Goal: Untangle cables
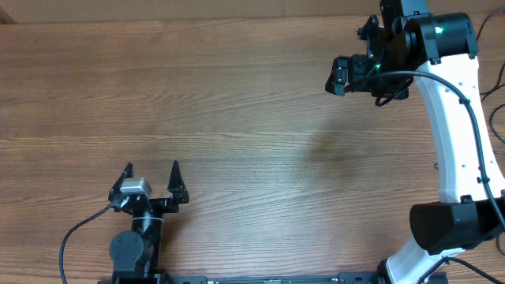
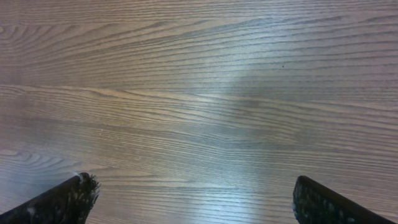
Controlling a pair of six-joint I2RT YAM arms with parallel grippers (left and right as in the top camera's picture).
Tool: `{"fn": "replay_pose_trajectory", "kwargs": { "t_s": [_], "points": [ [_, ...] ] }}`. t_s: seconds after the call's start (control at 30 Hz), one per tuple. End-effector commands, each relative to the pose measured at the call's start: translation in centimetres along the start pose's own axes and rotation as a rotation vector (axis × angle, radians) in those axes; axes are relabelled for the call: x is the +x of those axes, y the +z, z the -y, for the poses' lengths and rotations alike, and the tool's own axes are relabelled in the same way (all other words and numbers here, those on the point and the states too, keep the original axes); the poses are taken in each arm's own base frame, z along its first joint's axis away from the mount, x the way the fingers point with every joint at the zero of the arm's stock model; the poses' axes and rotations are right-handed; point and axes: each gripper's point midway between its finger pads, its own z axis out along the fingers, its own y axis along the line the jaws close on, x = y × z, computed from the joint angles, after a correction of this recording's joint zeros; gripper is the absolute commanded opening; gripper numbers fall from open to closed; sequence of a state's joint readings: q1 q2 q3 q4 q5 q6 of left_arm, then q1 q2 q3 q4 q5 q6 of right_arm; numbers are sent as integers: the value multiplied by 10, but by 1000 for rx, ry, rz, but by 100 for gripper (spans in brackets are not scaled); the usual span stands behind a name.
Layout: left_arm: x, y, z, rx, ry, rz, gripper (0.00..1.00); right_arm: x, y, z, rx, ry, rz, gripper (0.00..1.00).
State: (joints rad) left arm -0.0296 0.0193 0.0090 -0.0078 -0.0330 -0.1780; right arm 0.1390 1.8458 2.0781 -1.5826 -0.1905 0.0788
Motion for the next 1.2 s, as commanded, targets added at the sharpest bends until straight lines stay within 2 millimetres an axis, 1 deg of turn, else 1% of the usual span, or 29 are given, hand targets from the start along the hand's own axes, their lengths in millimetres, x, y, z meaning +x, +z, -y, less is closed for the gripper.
{"fn": "replay_pose_trajectory", "kwargs": {
  "t_s": [0.0,0.27,0.53,1.17],
  "points": [
    [15,-1,-11,-43,-32,-53,100,-1,-5,-1,4,-2,17,100],
    [15,-1,-9,-29,46,-57,100,-1,-5,-1,4,-2,17,100],
    [16,-1,-8,-20,78,-60,100,-1,-5,-1,4,-2,17,100],
    [15,-1,-8,-22,77,-56,100,-1,-5,-1,4,-2,17,100]
  ]
}}
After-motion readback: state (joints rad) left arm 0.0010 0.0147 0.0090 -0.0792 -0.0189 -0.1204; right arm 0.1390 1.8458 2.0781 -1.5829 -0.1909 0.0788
